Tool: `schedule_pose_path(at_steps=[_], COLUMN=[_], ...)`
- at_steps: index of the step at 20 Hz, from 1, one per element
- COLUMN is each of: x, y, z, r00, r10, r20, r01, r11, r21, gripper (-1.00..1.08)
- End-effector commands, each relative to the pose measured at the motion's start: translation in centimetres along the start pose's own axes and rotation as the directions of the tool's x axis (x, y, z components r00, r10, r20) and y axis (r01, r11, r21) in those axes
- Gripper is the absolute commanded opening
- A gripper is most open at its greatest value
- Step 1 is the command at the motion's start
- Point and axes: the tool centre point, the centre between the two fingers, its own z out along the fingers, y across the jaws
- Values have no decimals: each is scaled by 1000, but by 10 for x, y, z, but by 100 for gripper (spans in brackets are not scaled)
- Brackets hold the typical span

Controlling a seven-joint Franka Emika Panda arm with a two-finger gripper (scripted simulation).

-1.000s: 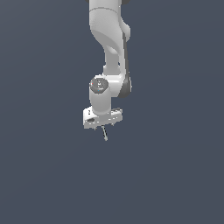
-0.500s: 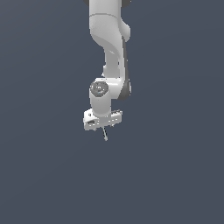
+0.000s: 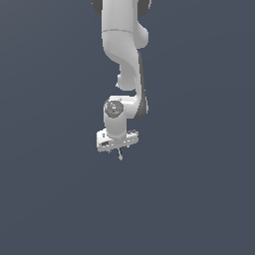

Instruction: Pick up the object and move it to a goal position.

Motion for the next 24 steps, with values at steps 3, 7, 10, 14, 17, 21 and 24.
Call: schedule_pose_path(at_steps=[3, 7, 10, 14, 17, 21, 24], x=[1, 1, 1, 3, 10, 26, 43], y=[0, 0, 0, -3, -11, -32, -52], z=[1, 1, 1, 0, -4, -14, -23], r00=[1000, 1000, 1000, 1000, 1000, 1000, 1000], r10=[0, 0, 0, 0, 0, 0, 0], r20=[-1, -1, -1, -1, -1, -1, -1], r01=[0, 0, 0, 0, 0, 0, 0], r11=[1000, 1000, 1000, 1000, 1000, 1000, 1000], r21=[-1, -1, -1, -1, -1, -1, -1], gripper=[-100, -100, -100, -100, -100, -100, -100])
